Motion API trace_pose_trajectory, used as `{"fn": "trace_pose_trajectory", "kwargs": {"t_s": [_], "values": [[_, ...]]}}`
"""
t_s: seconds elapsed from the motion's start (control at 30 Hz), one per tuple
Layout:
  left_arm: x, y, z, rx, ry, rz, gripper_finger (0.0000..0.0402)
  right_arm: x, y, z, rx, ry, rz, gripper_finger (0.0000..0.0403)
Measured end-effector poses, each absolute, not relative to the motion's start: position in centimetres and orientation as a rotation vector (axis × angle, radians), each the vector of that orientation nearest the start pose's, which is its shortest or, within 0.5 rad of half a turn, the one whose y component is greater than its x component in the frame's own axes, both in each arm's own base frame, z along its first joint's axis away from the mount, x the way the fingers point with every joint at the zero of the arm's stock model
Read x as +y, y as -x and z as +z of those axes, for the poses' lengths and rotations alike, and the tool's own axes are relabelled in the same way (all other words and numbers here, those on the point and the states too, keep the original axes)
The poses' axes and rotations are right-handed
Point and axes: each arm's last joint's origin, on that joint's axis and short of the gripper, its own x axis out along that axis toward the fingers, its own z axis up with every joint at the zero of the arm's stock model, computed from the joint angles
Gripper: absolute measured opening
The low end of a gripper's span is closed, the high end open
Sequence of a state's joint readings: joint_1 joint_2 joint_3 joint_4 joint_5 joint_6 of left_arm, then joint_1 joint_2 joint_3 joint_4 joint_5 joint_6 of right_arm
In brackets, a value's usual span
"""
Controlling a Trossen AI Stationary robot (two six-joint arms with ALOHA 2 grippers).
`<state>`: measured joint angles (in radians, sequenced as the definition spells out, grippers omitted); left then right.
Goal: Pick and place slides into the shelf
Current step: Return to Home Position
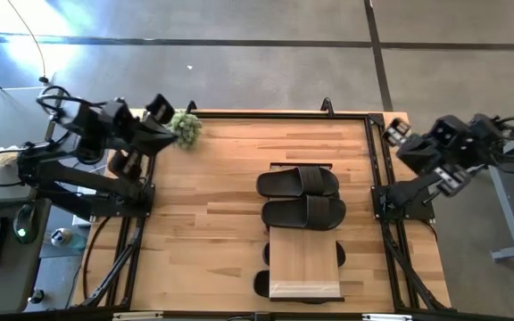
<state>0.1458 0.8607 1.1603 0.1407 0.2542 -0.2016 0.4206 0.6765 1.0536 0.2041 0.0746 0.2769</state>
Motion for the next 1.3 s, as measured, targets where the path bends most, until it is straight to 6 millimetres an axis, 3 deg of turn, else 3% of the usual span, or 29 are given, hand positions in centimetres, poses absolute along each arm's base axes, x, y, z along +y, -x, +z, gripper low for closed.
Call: {"fn": "trace_pose_trajectory", "kwargs": {"t_s": [0.27, 0.53, 0.73, 1.3], "values": [[1.2, -11.8, 47.8, -0.442, 0.111, -0.092, 0.0, 2.9, -6.8, 47.4, -0.491, -0.303, 0.411, 0.0], [1.2, -9.4, 45.8, -0.386, 0.122, 0.042, 0.0, 1.4, -3.5, 46.2, -0.518, -0.239, 0.39, 0.0], [1.1, -8.2, 43.7, -0.393, 0.152, 0.078, 0.0, 0.3, -1.6, 43.8, -0.563, -0.277, 0.315, 0.0], [1.1, -6.7, 37.2, -0.479, 0.248, 0.097, 0.0, 0.3, -1.8, 35.5, -0.698, -0.37, 0.289, 0.0]]}}
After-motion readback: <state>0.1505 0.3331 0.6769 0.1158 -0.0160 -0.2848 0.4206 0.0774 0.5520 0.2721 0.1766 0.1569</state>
